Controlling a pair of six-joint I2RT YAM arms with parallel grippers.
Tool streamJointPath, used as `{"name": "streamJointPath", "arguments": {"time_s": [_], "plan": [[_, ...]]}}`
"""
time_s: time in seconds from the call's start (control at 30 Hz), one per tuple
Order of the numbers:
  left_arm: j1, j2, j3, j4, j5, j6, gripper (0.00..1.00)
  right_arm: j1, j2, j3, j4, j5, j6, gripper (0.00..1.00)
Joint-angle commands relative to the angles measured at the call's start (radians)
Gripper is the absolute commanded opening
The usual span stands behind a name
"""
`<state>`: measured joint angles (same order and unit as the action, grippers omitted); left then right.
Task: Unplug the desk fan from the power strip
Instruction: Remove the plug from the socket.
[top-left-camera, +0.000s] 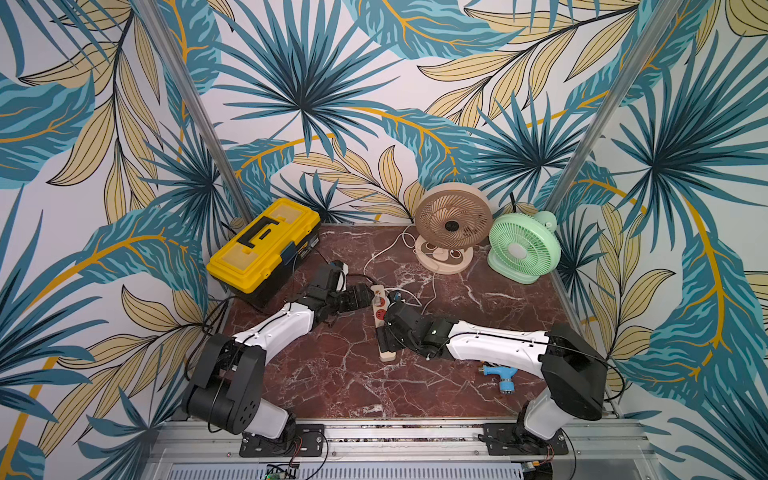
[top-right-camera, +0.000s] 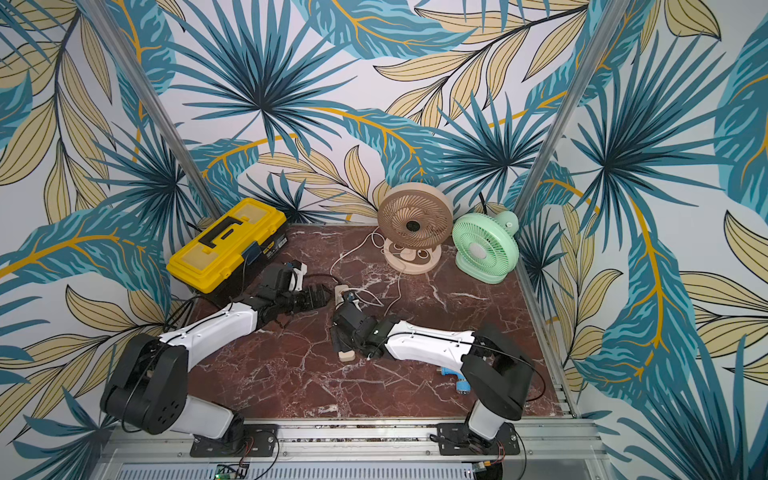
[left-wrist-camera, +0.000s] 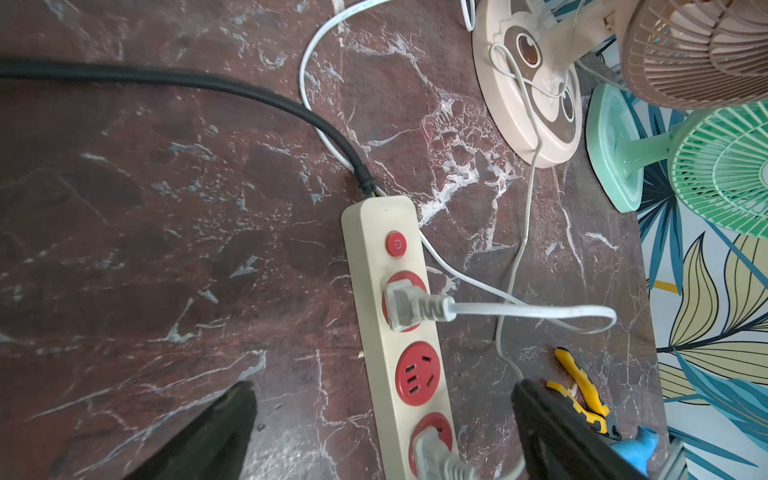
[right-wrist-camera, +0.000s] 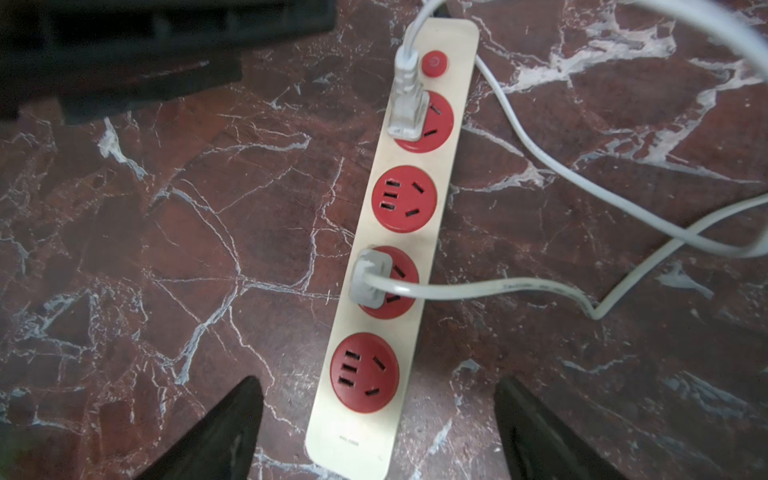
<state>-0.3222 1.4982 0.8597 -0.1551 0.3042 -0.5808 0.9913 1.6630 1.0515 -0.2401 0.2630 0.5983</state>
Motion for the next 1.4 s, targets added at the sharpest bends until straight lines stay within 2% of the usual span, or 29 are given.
{"name": "streamJointPath", "arguments": {"time_s": [0.0, 0.13, 0.23, 0.37, 0.53, 0.7, 0.93, 1.1, 1.23, 1.37], "plan": [[-0.015, 0.041, 0.062, -0.064, 0.009, 0.011, 1.0, 0.013, -0.006, -0.003, -0.032, 0.039, 0.021, 0.9], [-0.02, 0.131, 0.15, -0.181, -0.029, -0.008, 1.0, 0.016, -0.057, -0.063, -0.007, 0.047, 0.04, 0.9], [-0.035, 0.222, 0.286, -0.301, -0.059, -0.013, 1.0, 0.017, -0.097, -0.096, 0.006, 0.053, 0.049, 0.9], [-0.082, 0.329, 0.469, -0.461, -0.181, -0.04, 1.0, 0.017, -0.156, -0.143, 0.013, 0.081, 0.063, 0.91], [-0.114, 0.477, 0.678, -0.616, -0.2, -0.087, 1.0, 0.017, -0.204, -0.17, 0.012, 0.092, 0.073, 0.9], [-0.143, 0.572, 0.809, -0.706, -0.245, -0.135, 1.0, 0.017, -0.226, -0.191, 0.052, 0.104, 0.079, 0.91], [-0.168, 0.671, 0.907, -0.777, -0.214, -0.136, 1.0, 0.017, -0.21, -0.196, 0.077, 0.09, 0.09, 0.91], [-0.17, 0.722, 0.947, -0.841, -0.242, -0.155, 1.0, 0.016, -0.207, -0.192, 0.078, 0.093, 0.09, 0.91], [-0.17, 0.757, 0.989, -0.9, -0.264, -0.183, 0.89, 0.017, -0.205, -0.181, 0.072, 0.096, 0.087, 0.91], [-0.17, 0.772, 0.987, -0.887, -0.253, -0.193, 0.76, 0.017, -0.191, -0.164, 0.065, 0.089, 0.089, 0.91]]}}
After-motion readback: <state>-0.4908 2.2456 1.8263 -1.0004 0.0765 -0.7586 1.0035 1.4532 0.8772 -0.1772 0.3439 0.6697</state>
